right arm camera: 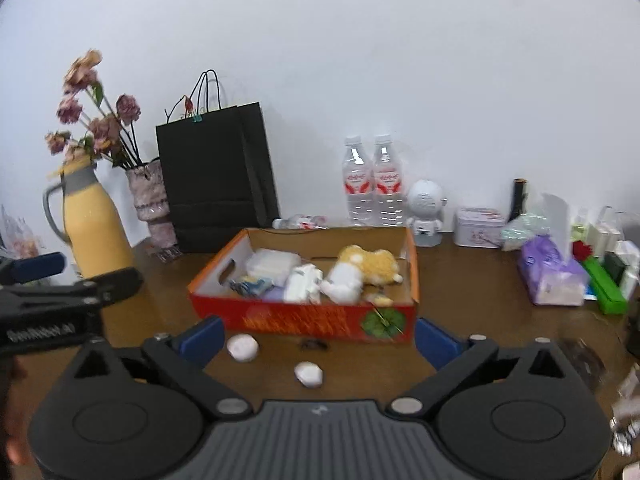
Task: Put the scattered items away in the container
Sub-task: 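Move both tools back over the white lids on the table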
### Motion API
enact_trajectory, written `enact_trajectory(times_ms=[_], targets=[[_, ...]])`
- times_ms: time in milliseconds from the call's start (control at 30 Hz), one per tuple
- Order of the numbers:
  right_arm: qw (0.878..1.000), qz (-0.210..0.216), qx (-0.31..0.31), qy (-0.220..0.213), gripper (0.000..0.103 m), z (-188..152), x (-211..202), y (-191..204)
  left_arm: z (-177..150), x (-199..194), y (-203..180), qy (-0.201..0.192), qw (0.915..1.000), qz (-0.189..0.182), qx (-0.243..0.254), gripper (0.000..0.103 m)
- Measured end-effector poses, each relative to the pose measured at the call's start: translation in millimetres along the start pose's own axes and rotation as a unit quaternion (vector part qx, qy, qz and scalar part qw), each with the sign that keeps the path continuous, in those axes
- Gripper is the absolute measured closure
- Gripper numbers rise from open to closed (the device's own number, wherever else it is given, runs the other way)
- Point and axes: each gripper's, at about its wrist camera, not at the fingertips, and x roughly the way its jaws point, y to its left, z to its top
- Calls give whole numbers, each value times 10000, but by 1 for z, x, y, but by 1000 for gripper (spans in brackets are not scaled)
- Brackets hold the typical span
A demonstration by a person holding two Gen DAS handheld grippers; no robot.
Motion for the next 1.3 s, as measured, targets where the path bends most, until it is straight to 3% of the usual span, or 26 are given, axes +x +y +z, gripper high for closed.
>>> enact_trajectory(times_ms=[100,200,433,1300], targets=[[9995,-241,67,173,0,-50,6,-3,-54,11,0,513,9983,-284,-13,0],[9984,-269,134,484,0,-85,21,-2,-85,27,0,1046,9931,-526,-18,0],[9934,-374,-88,1081,0,-125,43,13,-108,39,2,1286,9897,-599,-192,0],[9929,-522,-123,1063,0,-133,52,15,-120,52,0,1477,9878,-467,-148,0]])
